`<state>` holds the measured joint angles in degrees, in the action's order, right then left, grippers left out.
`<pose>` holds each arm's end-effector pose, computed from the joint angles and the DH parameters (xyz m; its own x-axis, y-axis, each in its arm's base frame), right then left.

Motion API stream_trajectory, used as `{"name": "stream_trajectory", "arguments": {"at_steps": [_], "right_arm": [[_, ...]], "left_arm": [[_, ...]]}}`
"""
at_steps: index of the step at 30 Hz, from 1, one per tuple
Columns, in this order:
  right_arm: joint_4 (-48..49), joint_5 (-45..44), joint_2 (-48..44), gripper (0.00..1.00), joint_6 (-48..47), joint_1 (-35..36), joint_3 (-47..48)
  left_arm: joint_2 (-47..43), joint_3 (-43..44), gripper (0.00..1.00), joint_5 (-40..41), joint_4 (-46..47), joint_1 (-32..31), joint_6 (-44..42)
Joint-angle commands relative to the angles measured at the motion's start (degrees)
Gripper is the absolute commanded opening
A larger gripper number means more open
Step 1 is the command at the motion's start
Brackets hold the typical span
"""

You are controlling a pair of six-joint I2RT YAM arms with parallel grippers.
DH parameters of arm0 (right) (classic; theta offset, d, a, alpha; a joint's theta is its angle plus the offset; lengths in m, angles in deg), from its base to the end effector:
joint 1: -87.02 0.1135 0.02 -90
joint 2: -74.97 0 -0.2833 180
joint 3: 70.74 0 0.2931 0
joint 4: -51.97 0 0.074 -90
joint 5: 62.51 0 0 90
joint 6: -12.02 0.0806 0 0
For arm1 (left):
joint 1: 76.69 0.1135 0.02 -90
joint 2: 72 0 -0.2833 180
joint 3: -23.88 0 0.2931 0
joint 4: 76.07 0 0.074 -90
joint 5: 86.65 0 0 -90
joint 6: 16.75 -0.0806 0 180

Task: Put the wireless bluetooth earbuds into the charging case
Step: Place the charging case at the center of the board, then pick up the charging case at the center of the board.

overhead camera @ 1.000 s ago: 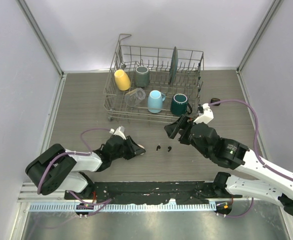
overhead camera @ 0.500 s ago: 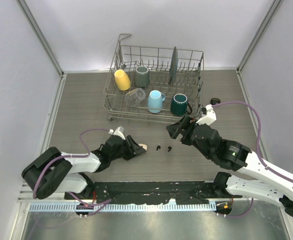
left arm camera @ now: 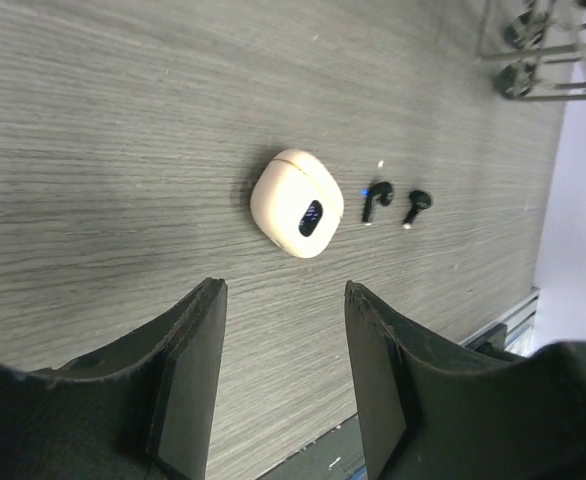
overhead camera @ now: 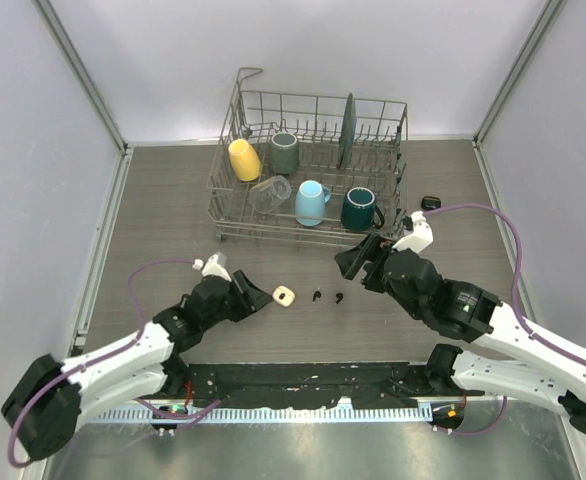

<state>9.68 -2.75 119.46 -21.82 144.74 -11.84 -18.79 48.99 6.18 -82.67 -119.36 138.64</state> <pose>0.1565 0.1717 0.3178 -0.5483 0.4757 -0.6878 -0.0669 0.7949 0.6030 0.1762 -0.1570 0.1144 -0.7626 -0.5320 -0.3679 -0.1111 0.6681 -0.7358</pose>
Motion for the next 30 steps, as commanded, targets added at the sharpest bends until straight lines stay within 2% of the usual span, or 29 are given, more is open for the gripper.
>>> {"name": "stream_trajectory", "arguments": {"at_steps": [1, 5, 9, 12, 15, 18, 22, 25, 26, 29, 30], "right_arm": [[-1.68, -3.86, -1.16, 0.84, 0.53, -0.23, 0.72], [-3.35, -6.41, -1.77, 0.84, 0.70, -0.41, 0.63], [-6.34, -10.70, -2.74, 0.85, 0.79, -0.85, 2.04], [-7.93, -12.12, -3.27, 0.85, 0.09, -1.20, 3.44], [-9.77, -13.70, -2.57, 0.85, -0.87, -2.25, 5.29], [-12.49, -14.41, 0.33, 0.85, -3.86, -4.71, 8.62], [-15.31, -11.17, 5.69, 0.85, -9.83, -10.77, 14.07], [-17.07, -7.57, 8.94, 0.88, -13.70, -18.14, 17.76], [-17.07, -4.25, 9.21, 0.88, -15.89, -23.12, 18.90], [-16.37, 2.44, 10.44, 0.89, -19.32, -31.23, 20.49], [-16.11, 7.60, 10.96, 0.90, -21.34, -36.83, 20.85]], "left_arm": [[-10.82, -0.03, 0.57, 7.26, -10.04, 0.14, -3.42], [-22.69, -0.47, 1.00, 11.74, -13.91, 0.14, -4.56], [-35.24, -0.91, 1.00, 18.69, -19.70, 0.14, -2.02], [-40.53, -0.73, 1.00, 20.72, -21.11, 0.14, -3.42], [-41.78, 0.76, 1.00, 19.50, -21.12, 0.14, -8.50], [-38.81, 3.83, 1.00, 19.14, -22.69, 0.14, -12.91], [-26.27, 9.80, 1.00, 17.22, -26.04, 0.14, -16.68], [-20.53, 15.86, 1.00, 15.45, -28.50, 0.14, -21.87], [-18.51, 18.05, 1.00, 15.54, -28.85, 0.14, -23.71], [-18.66, 19.13, 1.00, 15.28, -27.19, 0.14, -25.83], [-19.54, 18.87, 1.00, 15.01, -25.10, 0.22, -26.62]]}}
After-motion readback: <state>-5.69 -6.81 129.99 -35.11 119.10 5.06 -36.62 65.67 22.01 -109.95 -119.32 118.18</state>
